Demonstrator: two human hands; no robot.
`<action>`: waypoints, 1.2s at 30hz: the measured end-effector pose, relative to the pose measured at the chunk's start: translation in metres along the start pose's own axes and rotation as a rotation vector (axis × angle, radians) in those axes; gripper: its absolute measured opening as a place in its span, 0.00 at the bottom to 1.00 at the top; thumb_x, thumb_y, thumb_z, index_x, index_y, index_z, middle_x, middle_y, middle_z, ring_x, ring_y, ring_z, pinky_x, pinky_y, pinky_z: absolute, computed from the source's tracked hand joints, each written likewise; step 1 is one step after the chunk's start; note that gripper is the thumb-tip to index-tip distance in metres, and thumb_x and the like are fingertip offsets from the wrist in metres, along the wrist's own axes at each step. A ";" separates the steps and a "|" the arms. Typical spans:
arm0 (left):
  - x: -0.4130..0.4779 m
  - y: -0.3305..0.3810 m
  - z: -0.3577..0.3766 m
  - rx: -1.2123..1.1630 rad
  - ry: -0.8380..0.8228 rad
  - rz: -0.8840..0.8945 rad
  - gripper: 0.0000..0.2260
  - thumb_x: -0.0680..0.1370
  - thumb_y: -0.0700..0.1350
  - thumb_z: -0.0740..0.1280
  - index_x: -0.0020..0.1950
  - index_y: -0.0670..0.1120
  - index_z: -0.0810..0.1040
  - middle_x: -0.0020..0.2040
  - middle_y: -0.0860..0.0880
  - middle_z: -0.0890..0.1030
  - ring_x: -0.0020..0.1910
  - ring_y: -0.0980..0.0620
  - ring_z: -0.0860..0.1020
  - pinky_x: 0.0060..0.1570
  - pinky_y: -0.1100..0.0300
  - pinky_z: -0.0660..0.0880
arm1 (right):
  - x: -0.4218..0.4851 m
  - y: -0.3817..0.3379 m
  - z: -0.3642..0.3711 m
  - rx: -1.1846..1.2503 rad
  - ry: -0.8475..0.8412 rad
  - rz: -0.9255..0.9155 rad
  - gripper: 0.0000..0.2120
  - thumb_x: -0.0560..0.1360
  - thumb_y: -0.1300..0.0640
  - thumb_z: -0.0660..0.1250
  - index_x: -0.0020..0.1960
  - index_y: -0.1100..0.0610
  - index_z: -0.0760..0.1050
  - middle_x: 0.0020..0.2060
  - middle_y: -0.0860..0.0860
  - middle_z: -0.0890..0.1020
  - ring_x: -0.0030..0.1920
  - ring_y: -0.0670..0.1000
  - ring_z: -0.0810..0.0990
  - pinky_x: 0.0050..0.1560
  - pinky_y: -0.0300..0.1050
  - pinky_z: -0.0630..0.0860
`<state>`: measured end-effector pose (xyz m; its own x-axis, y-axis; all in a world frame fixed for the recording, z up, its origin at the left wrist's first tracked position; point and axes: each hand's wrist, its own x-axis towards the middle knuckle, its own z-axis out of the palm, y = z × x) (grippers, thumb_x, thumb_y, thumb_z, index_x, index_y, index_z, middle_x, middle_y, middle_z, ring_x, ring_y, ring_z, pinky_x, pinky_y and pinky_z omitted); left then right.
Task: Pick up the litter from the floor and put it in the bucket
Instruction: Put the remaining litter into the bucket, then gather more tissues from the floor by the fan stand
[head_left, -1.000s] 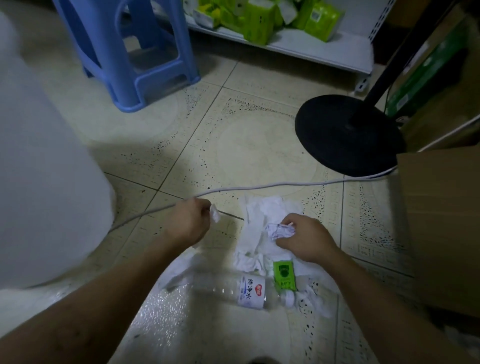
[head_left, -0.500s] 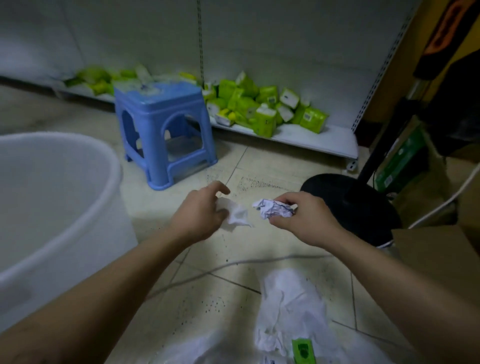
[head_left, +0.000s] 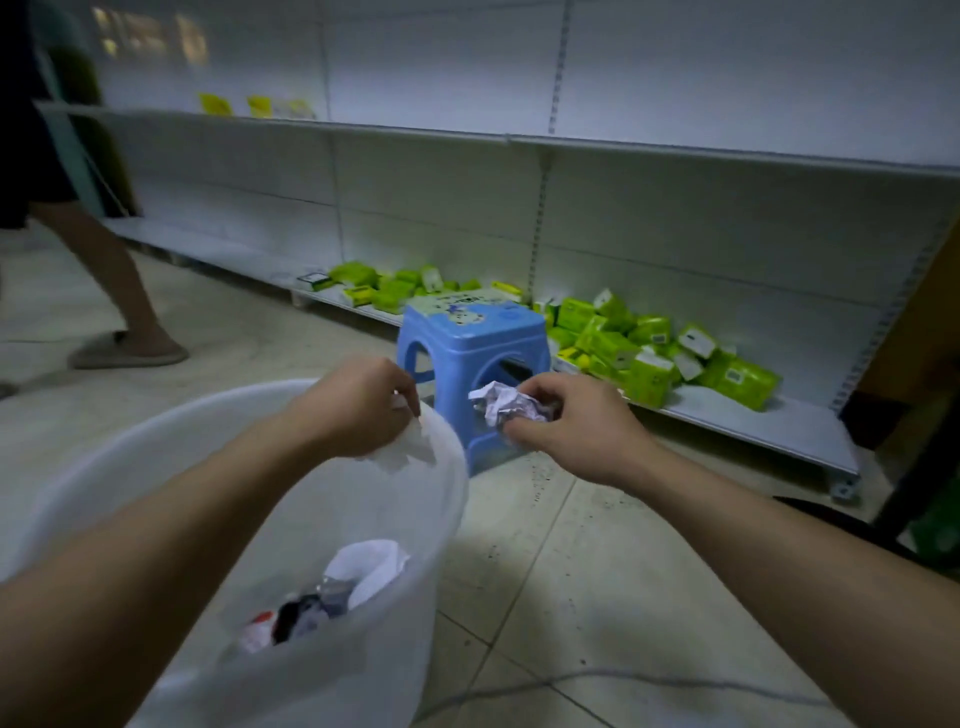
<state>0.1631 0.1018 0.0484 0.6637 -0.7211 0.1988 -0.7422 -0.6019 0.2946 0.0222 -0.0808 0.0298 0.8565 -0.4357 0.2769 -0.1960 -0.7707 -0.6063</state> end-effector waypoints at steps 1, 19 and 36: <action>-0.005 -0.017 -0.006 -0.032 -0.023 -0.034 0.11 0.72 0.40 0.64 0.40 0.55 0.82 0.41 0.48 0.81 0.36 0.49 0.79 0.37 0.60 0.72 | 0.003 -0.011 0.011 -0.005 -0.035 -0.025 0.11 0.65 0.44 0.73 0.45 0.47 0.80 0.37 0.43 0.83 0.39 0.42 0.79 0.42 0.44 0.76; -0.021 0.006 0.038 -0.003 -0.014 0.212 0.29 0.71 0.65 0.66 0.68 0.54 0.69 0.67 0.51 0.74 0.64 0.51 0.72 0.61 0.54 0.71 | -0.009 0.001 0.016 -0.475 -0.210 -0.064 0.43 0.66 0.35 0.70 0.76 0.42 0.55 0.77 0.48 0.60 0.76 0.53 0.58 0.75 0.57 0.56; -0.044 0.184 0.219 0.062 -0.405 0.465 0.29 0.72 0.61 0.67 0.70 0.54 0.64 0.68 0.50 0.72 0.64 0.48 0.72 0.60 0.50 0.73 | -0.193 0.237 -0.050 -0.358 -0.401 0.392 0.40 0.70 0.39 0.70 0.76 0.47 0.57 0.75 0.48 0.63 0.73 0.52 0.63 0.71 0.50 0.63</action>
<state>-0.0225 -0.0523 -0.1109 0.1909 -0.9782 -0.0814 -0.9574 -0.2039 0.2047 -0.2135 -0.2028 -0.1302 0.7874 -0.5617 -0.2540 -0.6163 -0.7276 -0.3013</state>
